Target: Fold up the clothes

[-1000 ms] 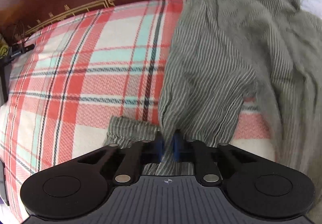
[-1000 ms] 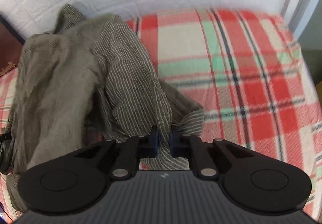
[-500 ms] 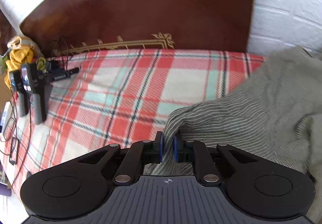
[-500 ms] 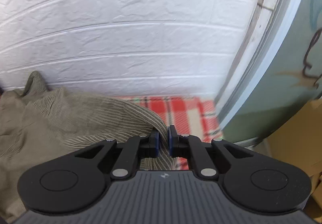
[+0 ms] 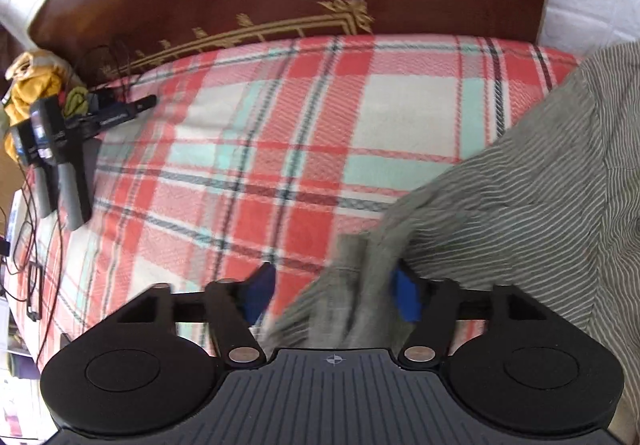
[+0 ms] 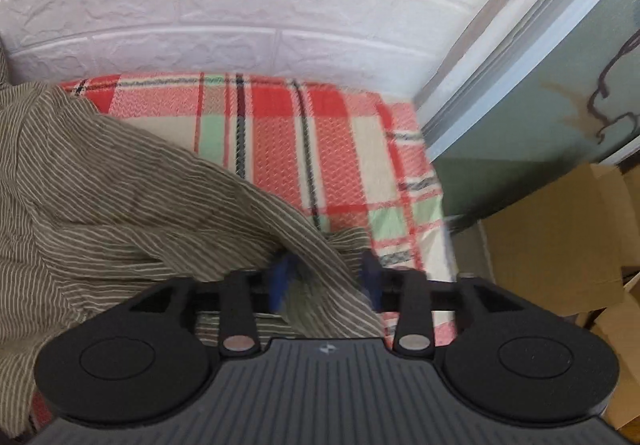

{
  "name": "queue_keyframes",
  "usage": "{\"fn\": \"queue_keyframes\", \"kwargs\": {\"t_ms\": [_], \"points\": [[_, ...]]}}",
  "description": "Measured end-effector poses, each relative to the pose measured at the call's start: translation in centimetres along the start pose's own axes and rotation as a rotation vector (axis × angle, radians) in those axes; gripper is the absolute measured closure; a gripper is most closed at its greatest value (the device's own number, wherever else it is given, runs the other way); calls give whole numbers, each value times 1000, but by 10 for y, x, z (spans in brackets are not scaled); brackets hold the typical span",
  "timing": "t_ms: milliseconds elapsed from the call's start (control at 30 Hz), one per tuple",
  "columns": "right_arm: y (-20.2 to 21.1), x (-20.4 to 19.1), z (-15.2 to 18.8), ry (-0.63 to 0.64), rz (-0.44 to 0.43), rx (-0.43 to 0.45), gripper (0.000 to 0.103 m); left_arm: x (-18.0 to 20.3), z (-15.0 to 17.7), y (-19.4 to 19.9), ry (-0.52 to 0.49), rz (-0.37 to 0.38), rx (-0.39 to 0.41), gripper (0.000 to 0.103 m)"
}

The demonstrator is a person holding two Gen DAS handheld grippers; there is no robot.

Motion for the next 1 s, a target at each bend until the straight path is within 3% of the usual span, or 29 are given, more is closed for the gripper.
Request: {"fn": "queue_keyframes", "kwargs": {"t_ms": [133,267,333,400,567,667,767,1000], "points": [[44,20,16,-53,-16,127,41,-11,25,39,-22,71,84,24],[97,28,51,-62,-167,237,34,-3,60,72,-104,114,154,22],[111,29,73,-41,-253,246,33,4,79,82,-151,121,177,18],[122,15,99,-3,-370,219,34,9,93,83,-154,124,159,19],[129,-37,158,128,-596,105,34,31,138,92,-229,251,140,19],[128,-62,178,159,-642,39,33,51,172,92,-329,292,117,18],[128,-81,185,194,-672,6,33,65,200,86,-344,384,66,18],[129,-128,202,277,-741,-72,33,103,222,67,-333,430,22,20]]}}
Point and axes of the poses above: each gripper's, at about its wrist camera, not at the fingertips, and y roughly against the way its jaws point, x to its right, z to its underside, the point moved 1 cm from there along -y, roughly the way its jaws point, and after that the axes turned 11 degrees about -x, right-handed, at the moved point
